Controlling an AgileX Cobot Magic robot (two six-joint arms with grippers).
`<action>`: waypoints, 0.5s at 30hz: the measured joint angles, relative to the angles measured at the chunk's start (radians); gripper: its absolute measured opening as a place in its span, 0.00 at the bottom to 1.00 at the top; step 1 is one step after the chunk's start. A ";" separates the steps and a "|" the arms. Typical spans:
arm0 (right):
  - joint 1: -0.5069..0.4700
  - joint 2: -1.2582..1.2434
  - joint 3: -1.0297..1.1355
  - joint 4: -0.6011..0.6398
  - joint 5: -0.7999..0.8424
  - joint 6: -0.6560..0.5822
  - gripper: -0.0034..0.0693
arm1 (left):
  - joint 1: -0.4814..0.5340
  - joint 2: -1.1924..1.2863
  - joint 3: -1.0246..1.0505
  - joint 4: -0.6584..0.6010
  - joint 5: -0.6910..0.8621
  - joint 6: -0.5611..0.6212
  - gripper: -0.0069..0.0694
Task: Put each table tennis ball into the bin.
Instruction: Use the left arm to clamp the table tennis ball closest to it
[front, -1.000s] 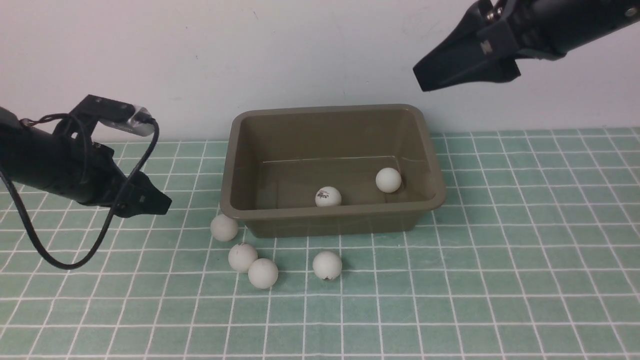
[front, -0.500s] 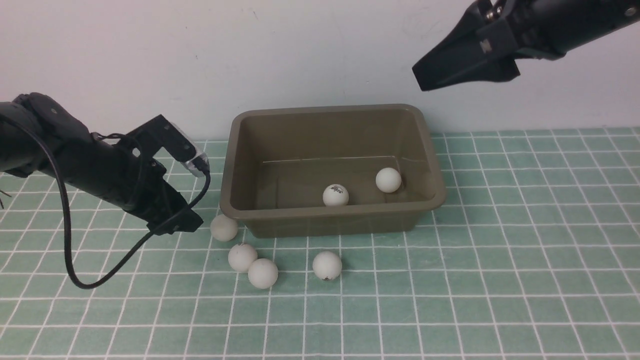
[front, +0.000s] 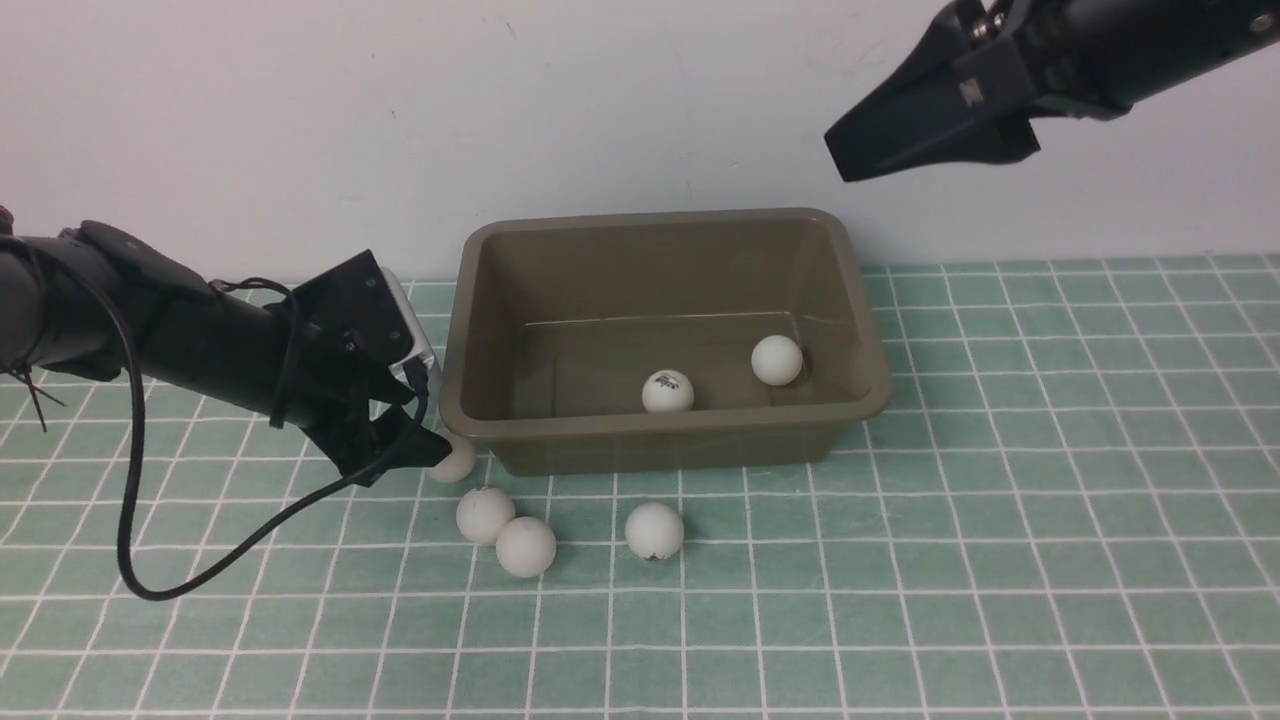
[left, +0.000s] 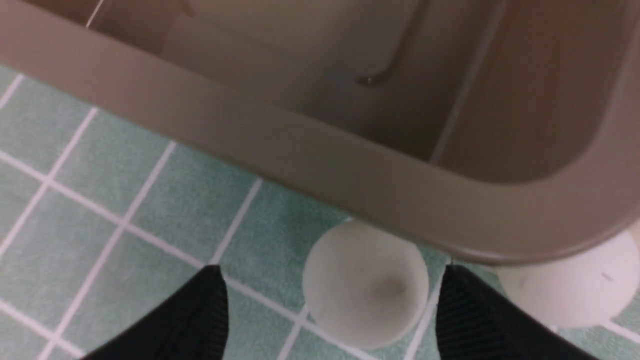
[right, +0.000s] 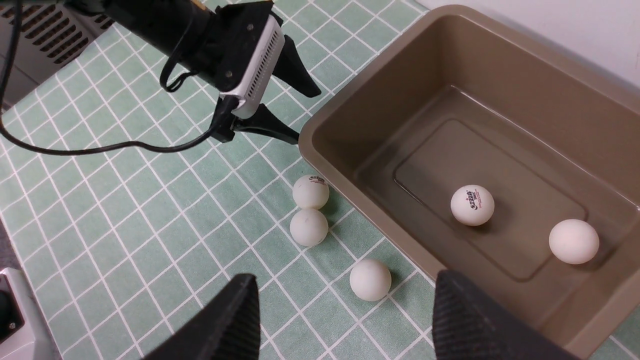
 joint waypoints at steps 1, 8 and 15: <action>0.000 0.000 0.000 0.000 0.000 0.000 0.63 | 0.000 0.007 0.000 -0.013 0.000 0.015 0.74; 0.000 0.000 0.000 0.000 0.000 0.000 0.63 | 0.000 0.042 -0.001 -0.082 0.001 0.053 0.74; 0.000 0.000 0.000 0.000 0.000 0.001 0.63 | 0.000 0.086 -0.002 -0.120 -0.014 0.062 0.68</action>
